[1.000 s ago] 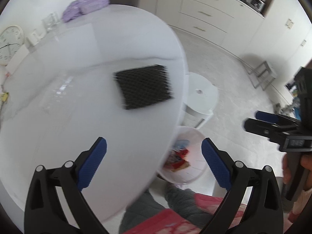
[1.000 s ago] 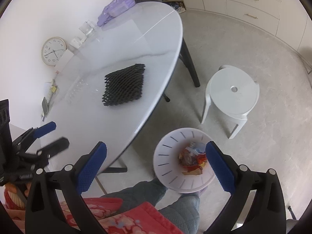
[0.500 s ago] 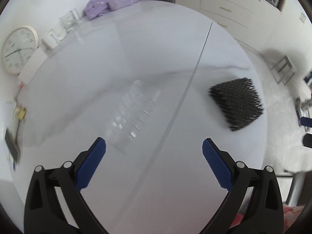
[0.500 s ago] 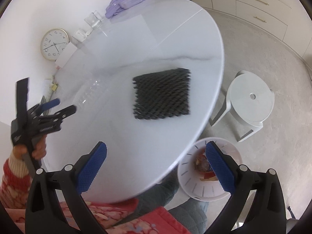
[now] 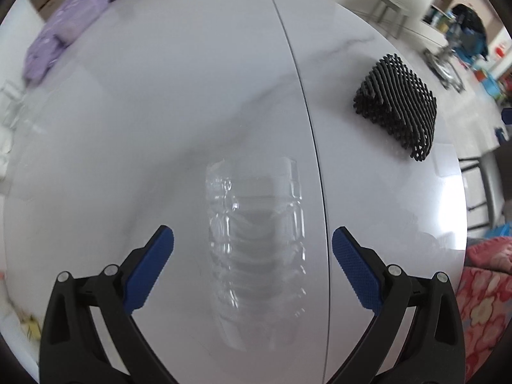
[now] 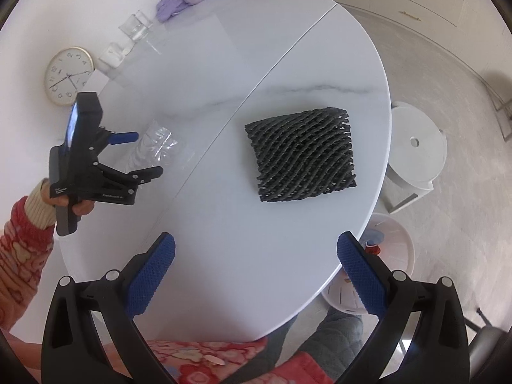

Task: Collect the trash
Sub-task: 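Move the left gripper to the clear plastic bottle and close on it, then grasp the black mesh pad with the right gripper while the left gripper holds the bottle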

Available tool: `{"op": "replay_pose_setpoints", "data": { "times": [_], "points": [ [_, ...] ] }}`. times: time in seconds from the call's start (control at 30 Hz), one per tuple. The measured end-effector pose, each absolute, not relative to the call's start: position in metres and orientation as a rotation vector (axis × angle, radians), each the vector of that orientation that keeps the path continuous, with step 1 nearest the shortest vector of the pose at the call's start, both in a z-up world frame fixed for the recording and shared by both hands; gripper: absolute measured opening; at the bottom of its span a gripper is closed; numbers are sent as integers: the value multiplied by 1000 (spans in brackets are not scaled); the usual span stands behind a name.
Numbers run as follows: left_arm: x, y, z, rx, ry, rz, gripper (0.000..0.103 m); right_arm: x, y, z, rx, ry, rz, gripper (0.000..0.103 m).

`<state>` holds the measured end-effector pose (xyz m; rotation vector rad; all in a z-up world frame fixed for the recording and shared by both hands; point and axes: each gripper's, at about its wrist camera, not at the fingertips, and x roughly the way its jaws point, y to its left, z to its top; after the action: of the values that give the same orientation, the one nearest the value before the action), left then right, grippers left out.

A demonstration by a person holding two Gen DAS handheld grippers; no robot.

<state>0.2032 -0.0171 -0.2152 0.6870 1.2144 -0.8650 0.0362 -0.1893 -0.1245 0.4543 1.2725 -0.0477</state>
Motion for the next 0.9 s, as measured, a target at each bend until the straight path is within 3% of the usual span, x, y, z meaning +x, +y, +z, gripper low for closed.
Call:
{"op": "replay_pose_setpoints", "data": {
  "times": [0.23,0.43,0.7,0.9],
  "points": [
    [217,-22,-231,663,1231,-937,92,46,-171,-122,410,1296,-66,101],
    [222,-23,-247,637,1289,-944,59,50,-169,-124,394,1309,-85,100],
    [205,-23,-245,687,1239,-960,58,51,-170,-122,379,1308,-86,101],
    [210,-8,-225,543,1253,-900,58,51,-172,-123,372,1301,-63,101]
  ]
}}
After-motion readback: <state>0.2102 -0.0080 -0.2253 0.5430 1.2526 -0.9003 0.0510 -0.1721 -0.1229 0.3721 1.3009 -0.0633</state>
